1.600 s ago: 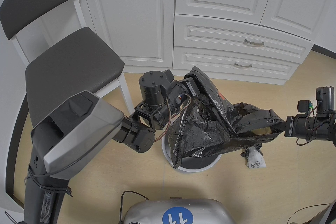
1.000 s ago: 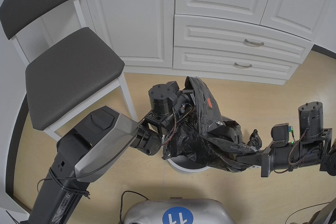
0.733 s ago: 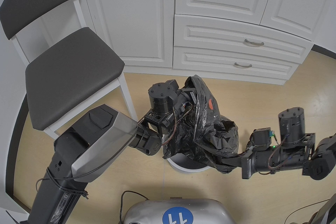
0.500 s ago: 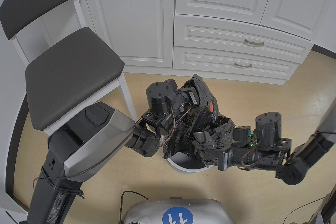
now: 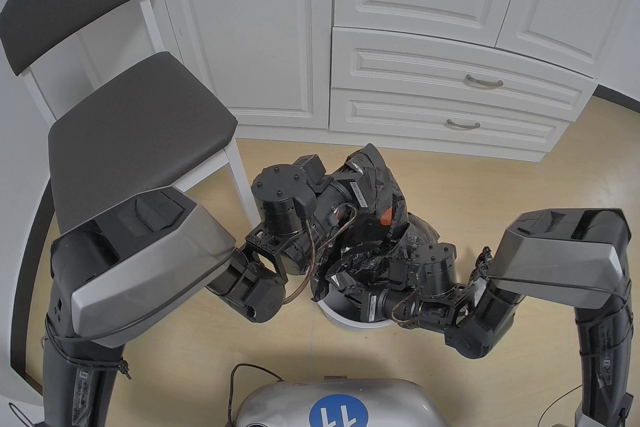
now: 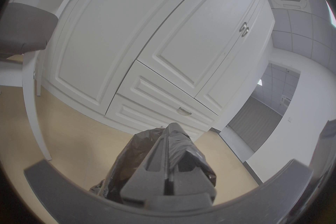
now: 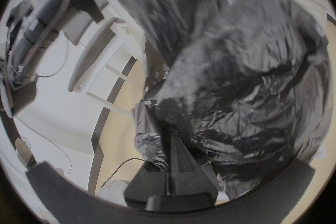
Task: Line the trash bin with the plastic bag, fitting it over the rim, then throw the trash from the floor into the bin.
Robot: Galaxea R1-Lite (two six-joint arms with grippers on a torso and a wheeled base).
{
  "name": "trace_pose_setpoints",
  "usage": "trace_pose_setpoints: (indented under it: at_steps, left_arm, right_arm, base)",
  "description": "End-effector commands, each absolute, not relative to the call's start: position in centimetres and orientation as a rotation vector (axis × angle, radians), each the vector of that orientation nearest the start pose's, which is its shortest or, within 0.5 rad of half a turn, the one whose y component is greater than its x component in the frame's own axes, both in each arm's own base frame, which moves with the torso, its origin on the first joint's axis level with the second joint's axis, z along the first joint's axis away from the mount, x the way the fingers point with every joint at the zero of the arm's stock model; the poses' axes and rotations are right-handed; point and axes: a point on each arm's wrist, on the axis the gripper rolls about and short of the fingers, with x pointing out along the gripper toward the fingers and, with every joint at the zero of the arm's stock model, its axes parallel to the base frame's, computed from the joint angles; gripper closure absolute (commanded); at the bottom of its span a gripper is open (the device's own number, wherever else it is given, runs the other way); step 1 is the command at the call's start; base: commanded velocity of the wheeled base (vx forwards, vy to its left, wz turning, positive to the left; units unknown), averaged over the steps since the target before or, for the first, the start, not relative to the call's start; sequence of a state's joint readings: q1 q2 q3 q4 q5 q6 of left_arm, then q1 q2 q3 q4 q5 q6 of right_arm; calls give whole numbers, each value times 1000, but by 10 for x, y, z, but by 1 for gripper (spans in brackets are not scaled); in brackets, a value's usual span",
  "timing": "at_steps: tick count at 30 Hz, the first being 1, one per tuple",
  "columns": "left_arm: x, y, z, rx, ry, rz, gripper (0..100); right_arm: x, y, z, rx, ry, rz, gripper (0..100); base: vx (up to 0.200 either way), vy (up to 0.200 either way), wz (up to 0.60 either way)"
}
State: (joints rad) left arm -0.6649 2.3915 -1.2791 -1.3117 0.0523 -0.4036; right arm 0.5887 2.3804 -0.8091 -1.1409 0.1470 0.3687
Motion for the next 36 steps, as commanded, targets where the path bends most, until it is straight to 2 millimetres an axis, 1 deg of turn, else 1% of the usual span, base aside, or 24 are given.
trace_pose_setpoints:
  at_steps: [1, 5, 6, 7, 8, 12, 13, 14, 17, 18, 19, 23, 25, 26, 27, 28, 29, 30, 31, 32, 33, 34, 35, 36]
  left_arm:
    - [351, -286, 116, -474, -89, -671, 100]
    - [349, -287, 110, -473, -76, -677, 100]
    - [349, -288, 106, -471, -67, -687, 100]
    - [349, -288, 106, -470, -65, -688, 100]
    - [350, -289, 99, -466, -52, -701, 100]
    - [352, -289, 96, -465, -46, -705, 100]
    - [352, -289, 96, -465, -46, -705, 100]
    - [353, -290, 93, -466, -39, -704, 100]
    - [354, -290, 90, -464, -33, -701, 100]
    - [354, -290, 90, -464, -33, -701, 100]
    - [355, -290, 86, -462, -24, -701, 100]
    - [357, -290, 78, -455, -7, -712, 100]
    - [358, -289, 77, -454, -5, -710, 100]
    - [358, -289, 77, -454, -5, -710, 100]
    - [358, -288, 79, -455, -8, -708, 100]
    - [358, -287, 80, -455, -8, -706, 100]
    - [358, -286, 81, -455, -10, -705, 100]
    - [358, -286, 81, -455, -10, -705, 100]
    - [358, -285, 82, -455, -11, -702, 100]
    - [358, -285, 82, -455, -11, -702, 100]
    - [359, -282, 81, -452, -9, -693, 100]
    - [360, -280, 80, -451, -5, -688, 100]
    - [360, -280, 79, -450, -3, -686, 100]
    - [362, -276, 78, -446, 1, -677, 100]
  right_arm:
    - [344, 223, -52, 274, 597, 561, 100]
    - [363, 222, -56, 290, 569, 455, 100]
    - [373, 219, -54, 295, 547, 410, 100]
    - [374, 218, -54, 296, 544, 406, 100]
    - [383, 212, -52, 296, 529, 362, 100]
    - [403, 198, -48, 314, 485, 299, 100]
    - [403, 198, -48, 314, 485, 299, 100]
    - [412, 191, -49, 322, 465, 271, 100]
    - [421, 183, -50, 327, 444, 240, 100]
    - [421, 183, -50, 327, 444, 240, 100]
    - [423, 180, -50, 328, 442, 230, 100]
    - [416, 184, -50, 315, 473, 236, 100]
    - [404, 190, -47, 300, 497, 256, 100]
    - [404, 190, -47, 300, 497, 256, 100]
    - [392, 199, -41, 289, 512, 284, 100]
    - [386, 201, -37, 281, 520, 295, 100]
    - [375, 206, -32, 267, 536, 316, 100]
    - [375, 206, -32, 267, 536, 316, 100]
    - [361, 213, -22, 248, 555, 344, 100]
    - [361, 213, -22, 248, 555, 344, 100]
    - [341, 217, -3, 198, 579, 380, 100]
    - [333, 219, 6, 176, 584, 396, 100]
    - [329, 219, 10, 166, 586, 404, 100]
    - [317, 219, 27, 137, 589, 426, 100]
  base:
    - [0, 0, 0]
    - [0, 0, 0]
    - [0, 0, 0]
    - [0, 0, 0]
    - [0, 0, 0]
    - [0, 0, 0]
    - [0, 0, 0]
    - [0, 0, 0]
    - [0, 0, 0]
    - [0, 0, 0]
    - [0, 0, 0]
    - [0, 0, 0]
    - [0, 0, 0]
    - [0, 0, 0]
    - [0, 0, 0]
    - [0, 0, 0]
    - [0, 0, 0]
    - [0, 0, 0]
    - [0, 0, 0]
    - [0, 0, 0]
    - [0, 0, 0]
    - [0, 0, 0]
    - [0, 0, 0]
    - [0, 0, 0]
